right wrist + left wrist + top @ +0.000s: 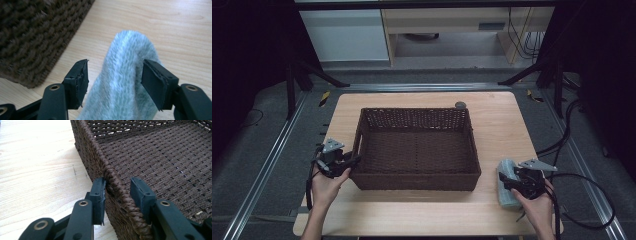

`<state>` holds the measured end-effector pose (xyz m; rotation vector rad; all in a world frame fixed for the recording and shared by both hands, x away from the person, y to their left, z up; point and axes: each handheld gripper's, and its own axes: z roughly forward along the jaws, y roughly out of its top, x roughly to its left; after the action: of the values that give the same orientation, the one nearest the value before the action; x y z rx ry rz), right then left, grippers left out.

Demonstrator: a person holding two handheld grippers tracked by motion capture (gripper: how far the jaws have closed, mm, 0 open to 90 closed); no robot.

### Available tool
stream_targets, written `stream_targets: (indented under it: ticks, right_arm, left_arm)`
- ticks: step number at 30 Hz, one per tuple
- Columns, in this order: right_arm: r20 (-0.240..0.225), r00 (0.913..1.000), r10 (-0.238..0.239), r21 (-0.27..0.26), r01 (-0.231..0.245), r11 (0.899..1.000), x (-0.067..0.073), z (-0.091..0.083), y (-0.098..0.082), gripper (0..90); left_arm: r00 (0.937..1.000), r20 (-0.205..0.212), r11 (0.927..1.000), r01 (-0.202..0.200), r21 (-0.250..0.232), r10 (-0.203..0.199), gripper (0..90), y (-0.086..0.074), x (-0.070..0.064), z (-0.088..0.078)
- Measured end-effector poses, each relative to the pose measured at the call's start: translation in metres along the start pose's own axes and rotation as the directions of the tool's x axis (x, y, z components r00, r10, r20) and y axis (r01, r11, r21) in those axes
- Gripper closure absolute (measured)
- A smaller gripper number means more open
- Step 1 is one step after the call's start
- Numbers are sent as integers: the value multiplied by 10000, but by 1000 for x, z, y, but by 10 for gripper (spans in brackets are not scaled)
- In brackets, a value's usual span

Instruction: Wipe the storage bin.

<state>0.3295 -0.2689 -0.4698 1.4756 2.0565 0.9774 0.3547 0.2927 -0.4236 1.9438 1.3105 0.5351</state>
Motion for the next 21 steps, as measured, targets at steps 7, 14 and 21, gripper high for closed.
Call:
stream_targets:
  ticks: [7, 14, 21]
  right_arm:
    - [17, 10000, -34, 631, 33, 9980, -4, 4, -4, 544]
    - [-162, 9998, 64, 1007, -48, 9949, -7, 4, -1, 688]
    - [-419, 9989, 196, 320, -182, 9993, -4, -2, 10, 692]
  left_arm:
    - [10000, 50, 10000, 63, -1, -62, 641, 0, 1, 0]
    - [9999, 102, 10000, 80, 8, -80, 648, 0, 1, 0]
    - [9996, 205, 9998, 201, -28, -201, 655, -1, 1, 0]
